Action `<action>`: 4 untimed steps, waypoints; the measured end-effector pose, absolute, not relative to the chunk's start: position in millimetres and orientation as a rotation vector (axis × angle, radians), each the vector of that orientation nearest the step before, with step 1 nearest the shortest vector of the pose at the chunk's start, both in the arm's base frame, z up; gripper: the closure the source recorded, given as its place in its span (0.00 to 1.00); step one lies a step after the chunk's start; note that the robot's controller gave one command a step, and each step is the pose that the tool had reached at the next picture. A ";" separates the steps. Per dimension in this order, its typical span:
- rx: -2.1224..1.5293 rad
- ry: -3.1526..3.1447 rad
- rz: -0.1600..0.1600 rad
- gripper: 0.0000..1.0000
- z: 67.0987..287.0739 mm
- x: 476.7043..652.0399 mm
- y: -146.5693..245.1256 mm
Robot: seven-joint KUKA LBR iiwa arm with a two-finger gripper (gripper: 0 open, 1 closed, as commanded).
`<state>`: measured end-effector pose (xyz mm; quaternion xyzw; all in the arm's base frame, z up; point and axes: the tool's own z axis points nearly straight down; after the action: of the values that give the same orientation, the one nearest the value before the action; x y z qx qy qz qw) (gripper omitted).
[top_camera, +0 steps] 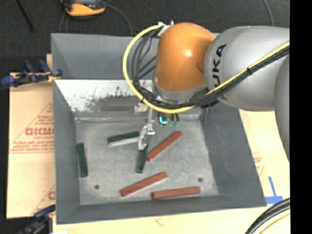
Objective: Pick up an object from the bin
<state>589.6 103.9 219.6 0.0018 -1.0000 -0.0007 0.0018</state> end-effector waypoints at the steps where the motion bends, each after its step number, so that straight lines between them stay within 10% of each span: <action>1: 0.003 -3.146 -0.004 0.00 224.1 591.1 103.5; 2: 0.013 -3.152 -0.005 0.00 177.1 586.2 99.6; 3: -0.073 -3.177 -0.008 1.00 82.2 586.7 103.9; 4: -0.073 -3.176 -0.009 1.00 82.2 586.6 103.9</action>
Offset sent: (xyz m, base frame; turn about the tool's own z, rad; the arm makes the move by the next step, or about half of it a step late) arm -0.0178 -0.0149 -0.1412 -0.0155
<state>586.6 103.9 82.2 -0.0231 -0.9996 -0.0028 -0.0178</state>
